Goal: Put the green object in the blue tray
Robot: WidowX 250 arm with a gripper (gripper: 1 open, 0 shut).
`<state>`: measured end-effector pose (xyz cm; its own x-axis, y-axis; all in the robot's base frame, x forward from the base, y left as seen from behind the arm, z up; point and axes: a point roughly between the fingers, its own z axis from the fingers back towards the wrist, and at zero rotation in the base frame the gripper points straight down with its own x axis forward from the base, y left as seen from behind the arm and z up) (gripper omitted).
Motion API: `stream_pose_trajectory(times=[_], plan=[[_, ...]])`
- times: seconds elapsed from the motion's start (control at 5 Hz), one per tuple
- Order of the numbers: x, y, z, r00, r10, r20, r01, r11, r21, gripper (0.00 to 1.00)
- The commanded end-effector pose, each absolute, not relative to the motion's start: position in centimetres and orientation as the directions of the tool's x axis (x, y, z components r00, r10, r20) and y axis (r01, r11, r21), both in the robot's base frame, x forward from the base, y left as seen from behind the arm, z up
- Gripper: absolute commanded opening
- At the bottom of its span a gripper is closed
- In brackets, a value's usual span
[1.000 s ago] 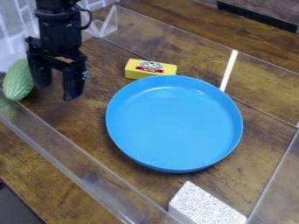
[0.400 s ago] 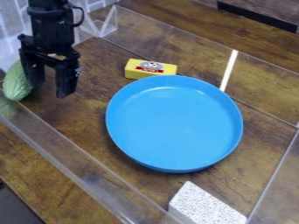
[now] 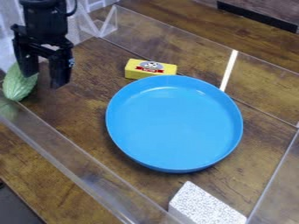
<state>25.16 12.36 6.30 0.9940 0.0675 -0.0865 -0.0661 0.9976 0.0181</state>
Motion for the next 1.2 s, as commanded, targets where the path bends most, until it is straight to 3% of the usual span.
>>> stream_pose_trajectory(times=[0.0,1.0], plan=[[26.2,13.9,8.7,0.996,0.090,0.007,-0.090,0.995,0.052,1.00],[26.1,17.8,6.6,0.988,0.151,0.035,-0.152,0.988,0.013,1.00]])
